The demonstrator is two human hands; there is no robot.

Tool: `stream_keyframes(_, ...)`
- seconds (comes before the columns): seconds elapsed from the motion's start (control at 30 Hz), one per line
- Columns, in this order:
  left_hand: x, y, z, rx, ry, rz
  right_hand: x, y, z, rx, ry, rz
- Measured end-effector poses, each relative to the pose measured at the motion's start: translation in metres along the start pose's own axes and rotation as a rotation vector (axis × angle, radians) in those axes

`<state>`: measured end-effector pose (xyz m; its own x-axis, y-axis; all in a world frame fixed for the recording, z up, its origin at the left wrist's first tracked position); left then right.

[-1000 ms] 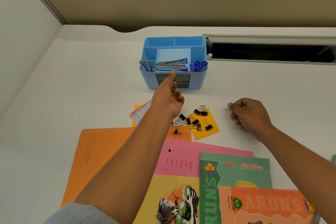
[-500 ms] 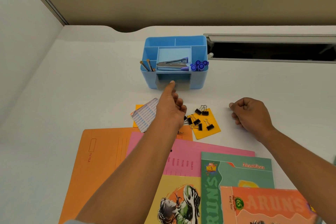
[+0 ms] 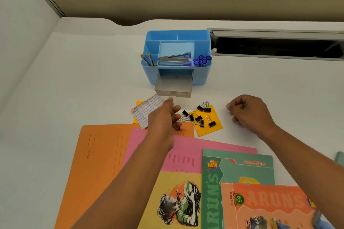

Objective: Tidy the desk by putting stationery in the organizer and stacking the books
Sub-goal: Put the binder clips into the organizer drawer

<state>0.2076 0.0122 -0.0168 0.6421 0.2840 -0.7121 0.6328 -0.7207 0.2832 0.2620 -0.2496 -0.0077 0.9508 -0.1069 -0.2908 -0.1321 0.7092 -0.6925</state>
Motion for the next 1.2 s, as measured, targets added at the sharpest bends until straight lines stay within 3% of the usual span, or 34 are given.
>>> stream_keyframes(0.13, -0.01, -0.012, -0.036, 0.686, 0.458, 0.064, -0.017, 0.015, 0.036, -0.225, -0.222, 0.0)
stream_keyframes(0.23, -0.01, -0.01, -0.028, 1.027, 0.505, 0.157, -0.029, 0.035, 0.057, -0.379, -0.329, 0.061)
stream_keyframes(0.33, -0.015, -0.002, -0.019, 1.218, 0.581, 0.195, -0.037, 0.047, 0.07, -0.567, -0.369, 0.072)
stream_keyframes(0.63, -0.027, 0.011, -0.014, 1.445, 0.673, 0.155, -0.041, 0.059, 0.069, -0.795, -0.361, 0.035)
stream_keyframes(0.9, -0.056, 0.027, -0.059, 1.185, 0.823, 0.178, -0.04, 0.063, 0.062, -0.707, -0.355, 0.085)
stream_keyframes(1.2, -0.043, 0.041, -0.074, 1.22, 0.582, 0.299, -0.039, 0.062, 0.058, -0.655, -0.348, 0.177)
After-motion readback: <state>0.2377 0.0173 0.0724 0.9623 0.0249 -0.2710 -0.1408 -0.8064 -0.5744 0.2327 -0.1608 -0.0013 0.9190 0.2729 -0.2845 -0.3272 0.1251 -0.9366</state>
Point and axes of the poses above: each hand's wrist, its own x-axis towards the middle knuckle, its own y-axis out of the palm, z = x × y, the point moved 9 cm from there along x, towards the middle knuckle, and after that the axes turned 12 degrees about -x, right-handed, at the moved point
